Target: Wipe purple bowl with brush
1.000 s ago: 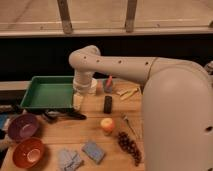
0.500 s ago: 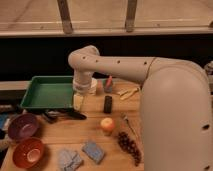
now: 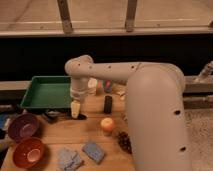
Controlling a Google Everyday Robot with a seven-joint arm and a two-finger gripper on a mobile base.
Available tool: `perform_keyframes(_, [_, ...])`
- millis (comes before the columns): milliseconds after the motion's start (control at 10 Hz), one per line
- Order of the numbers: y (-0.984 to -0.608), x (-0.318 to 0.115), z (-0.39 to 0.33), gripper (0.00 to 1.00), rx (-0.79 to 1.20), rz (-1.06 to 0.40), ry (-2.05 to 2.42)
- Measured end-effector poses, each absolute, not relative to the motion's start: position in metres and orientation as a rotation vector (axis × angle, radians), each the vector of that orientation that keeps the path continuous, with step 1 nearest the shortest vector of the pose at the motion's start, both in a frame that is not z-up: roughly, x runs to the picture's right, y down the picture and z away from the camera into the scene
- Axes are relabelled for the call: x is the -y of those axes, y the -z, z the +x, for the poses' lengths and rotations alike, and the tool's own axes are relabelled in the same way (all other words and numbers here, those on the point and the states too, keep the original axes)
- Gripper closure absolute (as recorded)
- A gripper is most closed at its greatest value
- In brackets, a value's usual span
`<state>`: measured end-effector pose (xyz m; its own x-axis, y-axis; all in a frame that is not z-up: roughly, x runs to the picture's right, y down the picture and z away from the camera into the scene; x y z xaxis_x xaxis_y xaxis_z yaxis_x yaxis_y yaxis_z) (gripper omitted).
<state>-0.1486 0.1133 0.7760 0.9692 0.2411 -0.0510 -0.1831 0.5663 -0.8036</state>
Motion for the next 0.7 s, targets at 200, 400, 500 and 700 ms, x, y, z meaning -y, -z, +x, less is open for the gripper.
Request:
perform_keyframes(200, [-0.78,-0.122,-0.154,0.34,0.076,-0.963,-0.242])
perform_keyframes(400, [-0.787,-0.128,-0.168,0.34,0.097,-0.985,-0.223])
perform_keyframes(500, [-0.793,-0.127,-0.177,0.34,0.11,-0.992,-0.209])
perform_keyframes(700, [-0.804,-0.128,-0.195,0.34,0.122,-1.014,-0.175])
